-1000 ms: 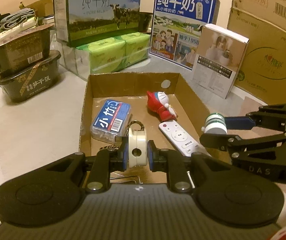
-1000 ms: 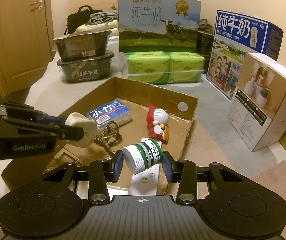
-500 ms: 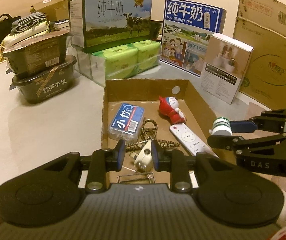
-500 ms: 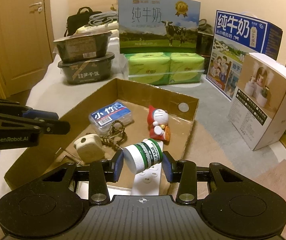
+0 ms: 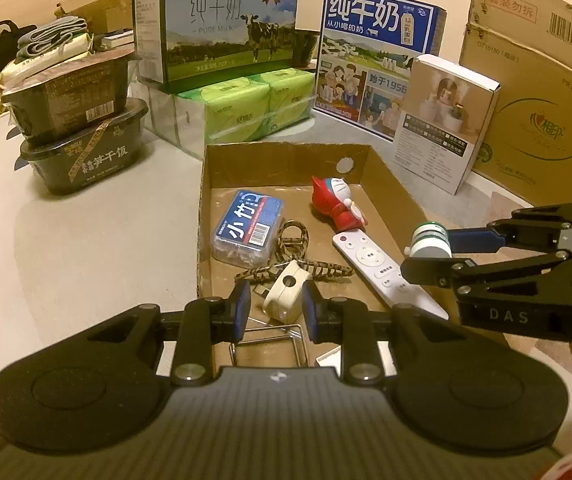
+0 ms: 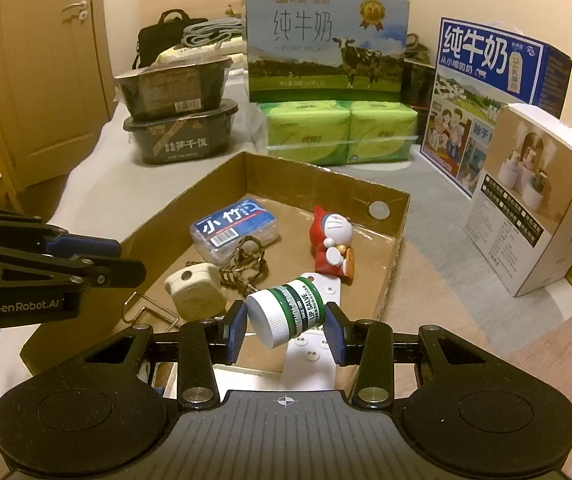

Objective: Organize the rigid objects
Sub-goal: 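Lower both items into the tray and open both tools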

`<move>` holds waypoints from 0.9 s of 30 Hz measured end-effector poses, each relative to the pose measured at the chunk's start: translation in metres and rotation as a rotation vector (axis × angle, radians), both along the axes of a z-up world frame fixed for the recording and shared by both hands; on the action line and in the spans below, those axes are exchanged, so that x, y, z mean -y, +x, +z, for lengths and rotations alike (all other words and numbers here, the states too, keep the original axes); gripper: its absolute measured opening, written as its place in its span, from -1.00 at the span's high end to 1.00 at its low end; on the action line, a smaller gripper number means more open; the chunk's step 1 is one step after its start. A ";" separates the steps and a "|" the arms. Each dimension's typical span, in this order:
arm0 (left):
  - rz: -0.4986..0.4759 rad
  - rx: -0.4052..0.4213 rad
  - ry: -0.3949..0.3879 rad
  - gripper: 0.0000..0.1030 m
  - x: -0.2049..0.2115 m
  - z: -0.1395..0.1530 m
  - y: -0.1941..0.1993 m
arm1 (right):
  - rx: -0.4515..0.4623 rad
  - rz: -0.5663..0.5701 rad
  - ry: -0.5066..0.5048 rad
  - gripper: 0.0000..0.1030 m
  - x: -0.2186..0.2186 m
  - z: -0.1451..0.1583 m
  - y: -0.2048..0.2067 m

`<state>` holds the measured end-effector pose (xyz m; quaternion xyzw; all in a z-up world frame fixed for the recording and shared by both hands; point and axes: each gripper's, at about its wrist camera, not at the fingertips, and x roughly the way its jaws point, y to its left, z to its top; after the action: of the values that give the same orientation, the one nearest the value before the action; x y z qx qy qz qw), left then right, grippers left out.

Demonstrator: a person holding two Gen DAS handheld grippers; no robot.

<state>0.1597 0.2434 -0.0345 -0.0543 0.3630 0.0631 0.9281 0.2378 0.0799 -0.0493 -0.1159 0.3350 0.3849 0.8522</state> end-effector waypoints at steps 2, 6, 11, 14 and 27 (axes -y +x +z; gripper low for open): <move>0.000 -0.001 -0.002 0.53 0.000 -0.001 0.000 | -0.003 -0.002 -0.001 0.19 0.000 0.000 0.001; -0.003 -0.004 -0.003 0.53 0.000 -0.003 0.001 | -0.006 -0.001 -0.002 0.19 -0.001 -0.002 0.002; -0.003 -0.004 -0.007 0.53 -0.002 -0.005 0.002 | -0.008 -0.001 -0.001 0.19 -0.002 -0.003 0.003; -0.002 -0.005 -0.005 0.53 -0.003 -0.006 0.003 | -0.009 0.000 0.000 0.19 -0.003 -0.004 0.004; 0.007 0.001 0.010 0.29 -0.007 -0.006 0.000 | -0.044 -0.034 0.110 -0.11 0.000 -0.003 0.012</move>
<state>0.1597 0.2505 -0.0405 -0.0508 0.3622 0.0682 0.9282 0.2501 0.0797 -0.0527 -0.0548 0.3339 0.3904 0.8562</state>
